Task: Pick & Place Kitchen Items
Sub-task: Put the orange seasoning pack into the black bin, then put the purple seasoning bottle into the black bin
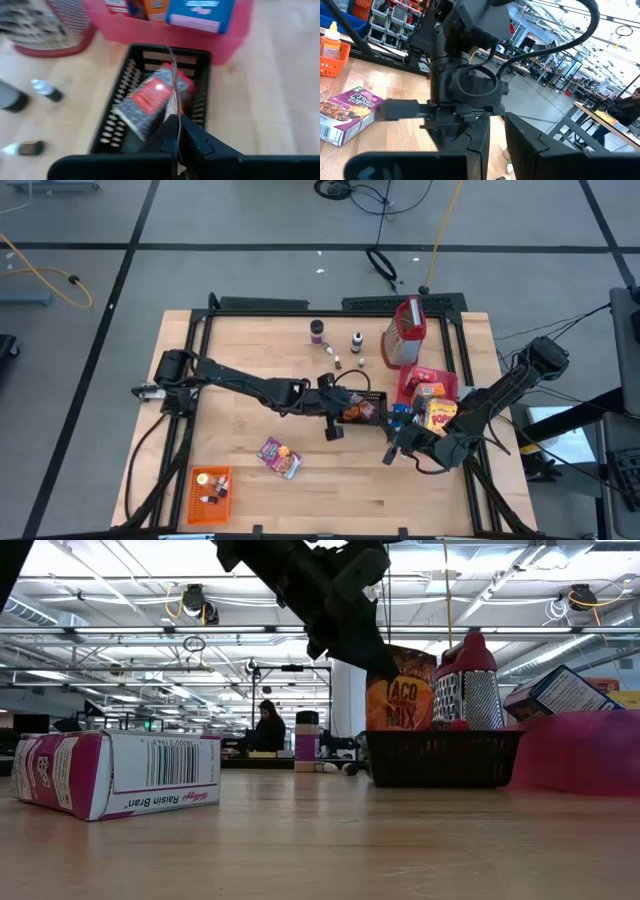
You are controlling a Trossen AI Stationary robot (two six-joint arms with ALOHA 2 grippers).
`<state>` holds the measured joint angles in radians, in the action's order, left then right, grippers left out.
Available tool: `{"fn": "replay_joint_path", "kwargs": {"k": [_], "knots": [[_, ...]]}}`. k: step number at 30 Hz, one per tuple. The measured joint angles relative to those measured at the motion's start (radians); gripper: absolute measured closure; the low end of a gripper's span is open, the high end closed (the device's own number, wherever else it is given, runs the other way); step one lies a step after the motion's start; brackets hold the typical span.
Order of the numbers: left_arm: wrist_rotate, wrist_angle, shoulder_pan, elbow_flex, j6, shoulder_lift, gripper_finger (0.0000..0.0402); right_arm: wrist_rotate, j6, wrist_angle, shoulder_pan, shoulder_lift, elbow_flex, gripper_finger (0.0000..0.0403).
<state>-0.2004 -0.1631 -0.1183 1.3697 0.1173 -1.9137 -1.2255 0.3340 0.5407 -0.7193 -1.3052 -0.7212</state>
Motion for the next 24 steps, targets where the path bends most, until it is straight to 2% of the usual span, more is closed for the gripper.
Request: {"fn": "replay_joint_path", "kwargs": {"k": [4,11,20,24], "knots": [[0.057,0.0,-0.001,0.0,0.018,0.0,0.0394,0.0,0.0,0.0,0.0,0.0,0.0,0.0348],[0.062,0.0,0.0,0.0,0.0,0.0,0.0383,0.0,0.0,0.0,0.0,0.0,0.0,0.0348],[0.055,-0.017,0.014,0.0,-0.012,0.049,0.0279,0.0,0.0,0.0,0.0,0.0,0.0,0.0348],[-0.024,-0.051,0.02,0.0,-0.009,0.127,0.0247,0.0,0.0,-0.003,0.0,0.0,0.0,0.0348]]}}
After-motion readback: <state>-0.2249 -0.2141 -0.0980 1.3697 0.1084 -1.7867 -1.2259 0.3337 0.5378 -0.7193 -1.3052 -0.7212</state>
